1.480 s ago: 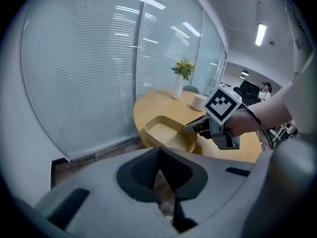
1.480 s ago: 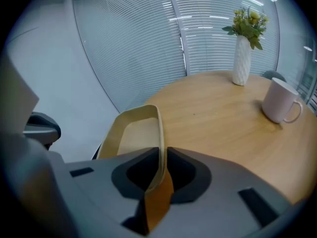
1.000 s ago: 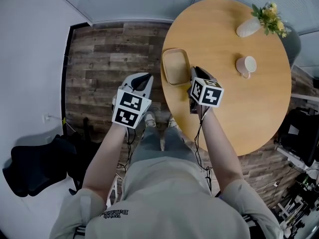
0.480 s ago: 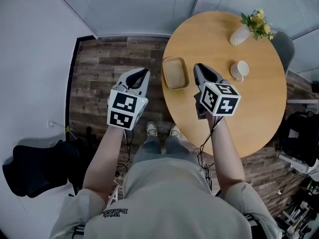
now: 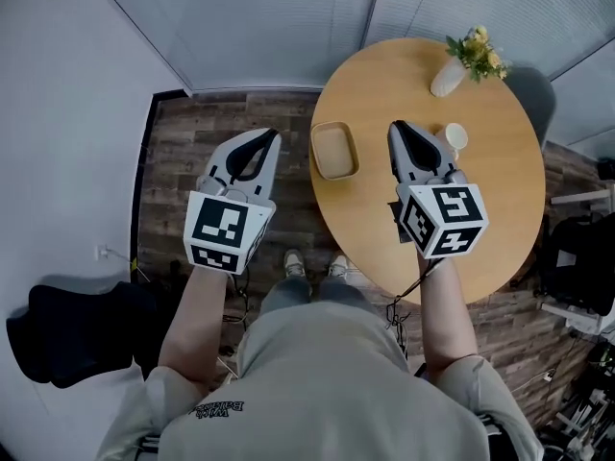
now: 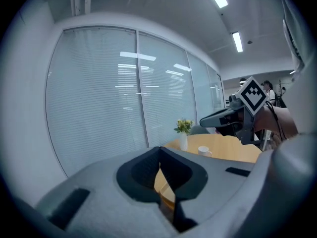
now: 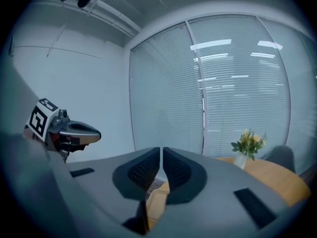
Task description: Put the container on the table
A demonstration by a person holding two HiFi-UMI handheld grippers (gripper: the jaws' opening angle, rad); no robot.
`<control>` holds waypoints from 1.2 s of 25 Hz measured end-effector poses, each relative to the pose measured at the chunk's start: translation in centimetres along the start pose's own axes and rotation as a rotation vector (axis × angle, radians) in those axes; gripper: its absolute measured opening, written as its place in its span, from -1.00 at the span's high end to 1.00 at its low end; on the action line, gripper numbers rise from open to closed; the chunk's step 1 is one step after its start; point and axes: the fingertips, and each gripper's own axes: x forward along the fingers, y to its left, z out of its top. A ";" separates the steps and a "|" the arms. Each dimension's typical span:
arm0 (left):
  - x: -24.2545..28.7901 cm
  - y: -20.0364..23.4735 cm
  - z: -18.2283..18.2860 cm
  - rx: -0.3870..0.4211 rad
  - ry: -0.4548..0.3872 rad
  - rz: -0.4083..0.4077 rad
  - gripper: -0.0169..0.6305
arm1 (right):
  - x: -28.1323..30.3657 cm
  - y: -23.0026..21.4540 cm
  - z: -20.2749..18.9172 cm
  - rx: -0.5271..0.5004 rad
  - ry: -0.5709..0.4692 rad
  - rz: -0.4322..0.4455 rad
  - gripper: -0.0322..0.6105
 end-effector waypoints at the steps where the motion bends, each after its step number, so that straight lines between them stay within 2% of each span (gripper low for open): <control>1: -0.6 0.1 1.0 0.006 -0.025 0.006 0.88 | -0.6 0.1 0.7 -0.020 -0.009 -0.006 0.79; 6: -2.9 -0.2 5.6 0.055 -0.129 0.020 0.88 | -3.6 0.1 3.9 -0.052 -0.075 -0.016 0.79; 9: -4.0 -0.4 7.3 0.078 -0.159 0.023 0.88 | -5.1 1.1 5.5 -0.096 -0.093 0.001 0.79; 13: -4.9 -0.4 8.6 0.066 -0.188 0.030 0.88 | -6.9 2.6 7.6 -0.147 -0.137 0.020 0.79; 22: -6.3 -2.6 8.1 0.068 -0.200 0.002 0.88 | -9.8 3.8 9.5 -0.139 -0.222 0.022 0.79; 30: -6.9 -2.8 6.8 0.071 -0.171 0.012 0.88 | -10.0 4.4 7.7 -0.121 -0.196 0.025 0.79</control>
